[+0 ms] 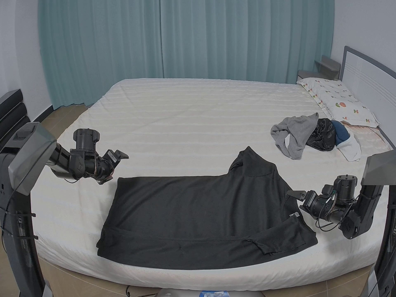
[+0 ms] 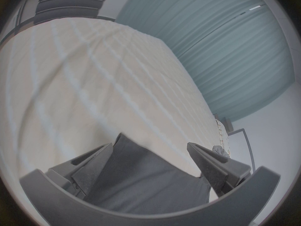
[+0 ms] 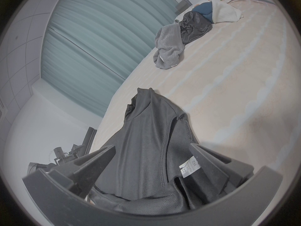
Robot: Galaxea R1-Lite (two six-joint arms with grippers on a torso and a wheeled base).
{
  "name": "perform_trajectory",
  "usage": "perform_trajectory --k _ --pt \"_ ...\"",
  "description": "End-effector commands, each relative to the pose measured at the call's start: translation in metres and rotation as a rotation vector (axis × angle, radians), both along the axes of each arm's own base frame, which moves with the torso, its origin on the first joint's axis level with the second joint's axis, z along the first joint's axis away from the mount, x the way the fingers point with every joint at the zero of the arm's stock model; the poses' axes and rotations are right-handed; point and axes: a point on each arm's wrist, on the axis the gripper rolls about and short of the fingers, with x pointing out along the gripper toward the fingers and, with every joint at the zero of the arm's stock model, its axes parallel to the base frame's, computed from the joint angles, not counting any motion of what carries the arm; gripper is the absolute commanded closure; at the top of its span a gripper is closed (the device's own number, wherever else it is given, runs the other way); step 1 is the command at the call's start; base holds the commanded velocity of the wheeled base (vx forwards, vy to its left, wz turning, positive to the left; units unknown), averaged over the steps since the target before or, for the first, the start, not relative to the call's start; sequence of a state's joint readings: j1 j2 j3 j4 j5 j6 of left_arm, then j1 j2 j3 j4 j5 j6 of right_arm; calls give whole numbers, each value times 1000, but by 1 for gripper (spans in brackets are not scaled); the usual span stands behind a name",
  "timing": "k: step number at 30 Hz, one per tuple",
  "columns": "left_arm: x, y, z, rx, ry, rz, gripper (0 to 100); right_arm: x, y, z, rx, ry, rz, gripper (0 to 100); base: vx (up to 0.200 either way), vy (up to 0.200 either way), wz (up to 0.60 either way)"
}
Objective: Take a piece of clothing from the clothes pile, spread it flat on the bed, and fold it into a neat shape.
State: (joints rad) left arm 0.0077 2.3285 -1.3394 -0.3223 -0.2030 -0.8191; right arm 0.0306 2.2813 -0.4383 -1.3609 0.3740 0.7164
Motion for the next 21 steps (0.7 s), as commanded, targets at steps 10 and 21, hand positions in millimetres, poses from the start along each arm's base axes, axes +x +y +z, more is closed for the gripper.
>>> perform_trajectory --k 10,21 --pt "21 23 -69 39 -74 -78 0 7 1 -19 41 61 7 0 0 0 0" --pt "11 19 -67 -10 -142 -154 0 8 2 -19 41 58 13 0 0 0 0"
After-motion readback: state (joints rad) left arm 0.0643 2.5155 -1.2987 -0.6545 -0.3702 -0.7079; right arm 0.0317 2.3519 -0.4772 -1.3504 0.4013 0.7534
